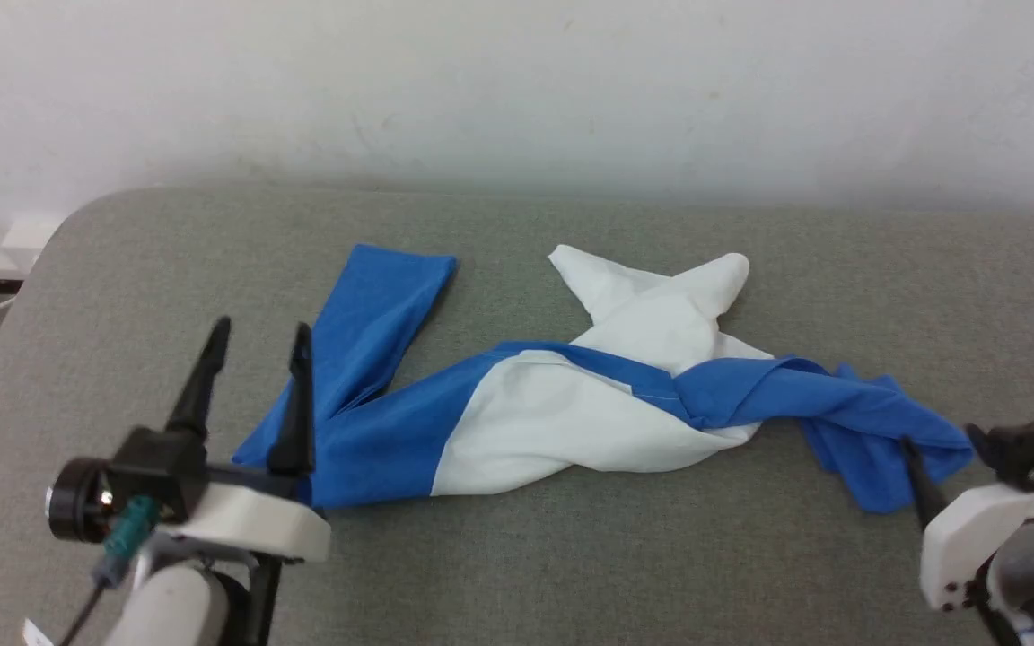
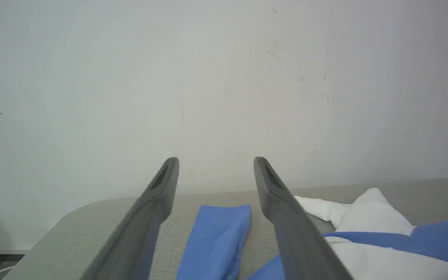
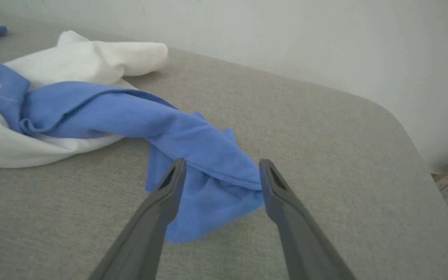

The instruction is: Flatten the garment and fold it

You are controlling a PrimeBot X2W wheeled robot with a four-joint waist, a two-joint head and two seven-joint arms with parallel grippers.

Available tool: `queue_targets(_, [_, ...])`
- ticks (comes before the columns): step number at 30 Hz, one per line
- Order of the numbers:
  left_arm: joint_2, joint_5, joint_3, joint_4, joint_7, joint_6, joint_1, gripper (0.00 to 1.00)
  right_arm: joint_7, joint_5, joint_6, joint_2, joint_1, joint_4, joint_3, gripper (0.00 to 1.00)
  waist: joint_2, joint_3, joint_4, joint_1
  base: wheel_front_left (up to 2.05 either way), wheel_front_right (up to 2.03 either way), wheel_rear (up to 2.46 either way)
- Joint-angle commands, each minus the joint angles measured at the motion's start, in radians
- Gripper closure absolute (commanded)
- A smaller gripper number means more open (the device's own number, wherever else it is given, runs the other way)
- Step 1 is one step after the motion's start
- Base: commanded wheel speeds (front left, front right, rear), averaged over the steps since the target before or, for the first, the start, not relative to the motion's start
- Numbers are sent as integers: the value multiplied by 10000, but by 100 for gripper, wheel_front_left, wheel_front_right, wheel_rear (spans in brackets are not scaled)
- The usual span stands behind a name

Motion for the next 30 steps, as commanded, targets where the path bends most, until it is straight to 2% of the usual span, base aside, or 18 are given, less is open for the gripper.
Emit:
queue_targets(1, [-231, 350, 52, -129, -44, -129, 387, 0, 811, 182, -21, -291, -333, 170, -42, 0, -1, 98, 197, 0, 0, 0, 0])
queue_targets(5, [-922, 808, 306, -319, -45, -359, 775, 0, 2859, 850, -21, -884, -837, 645, -39, 0, -1, 326, 558, 0, 0, 0, 0])
queue_targets(8, [-1333, 1057, 491, -324, -46, -601, 880, 0, 3808, 1357, -21, -1083, -1043, 943, 86, 0, -1, 499, 836, 0, 0, 0, 0])
queue_targets(11, [-1662, 1236, 722, -248, -46, -846, 895, 0, 4181, 1719, -21, -1273, -1151, 1209, 332, 0, -1, 731, 1070, 0, 0, 0, 0])
queue_targets(15, [-1981, 1438, 1011, -85, -46, -1158, 910, 0, 4026, 1790, -21, -1385, -1220, 1662, 646, 0, -1, 904, 1225, 0, 0, 0, 0])
queue_targets(16, [-2044, 1483, 1092, -44, -46, -1233, 923, 0, 3918, 1777, -21, -1396, -1243, 1770, 720, 58, -1, 919, 1232, 0, 0, 0, 0])
queue_targets(17, [-2104, 1529, 1167, 2, -46, -1304, 942, 0, 3733, 1681, -21, -1456, -1279, 1837, 808, 100, -1, 920, 1230, 0, 0, 0, 0])
queue_targets(20, [-2300, 1634, 1375, 175, -46, -1507, 980, 0, 2961, 1115, -21, -1830, -1520, 1983, 801, 100, -1, 816, 1151, 0, 0, 0, 0])
queue_targets(25, [-2564, 1798, 1619, 406, -47, -1873, 1037, 0, 1418, -548, -21, -2543, -2278, 1834, 231, 100, -1, 397, 911, 0, 0, 0, 0])
queue_targets(30, [-2798, 1925, 1856, 442, -47, -2110, 1155, 0, 522, -2080, -21, -2527, -2539, 1343, -638, 100, -1, 114, 680, 0, 0, 0, 0])
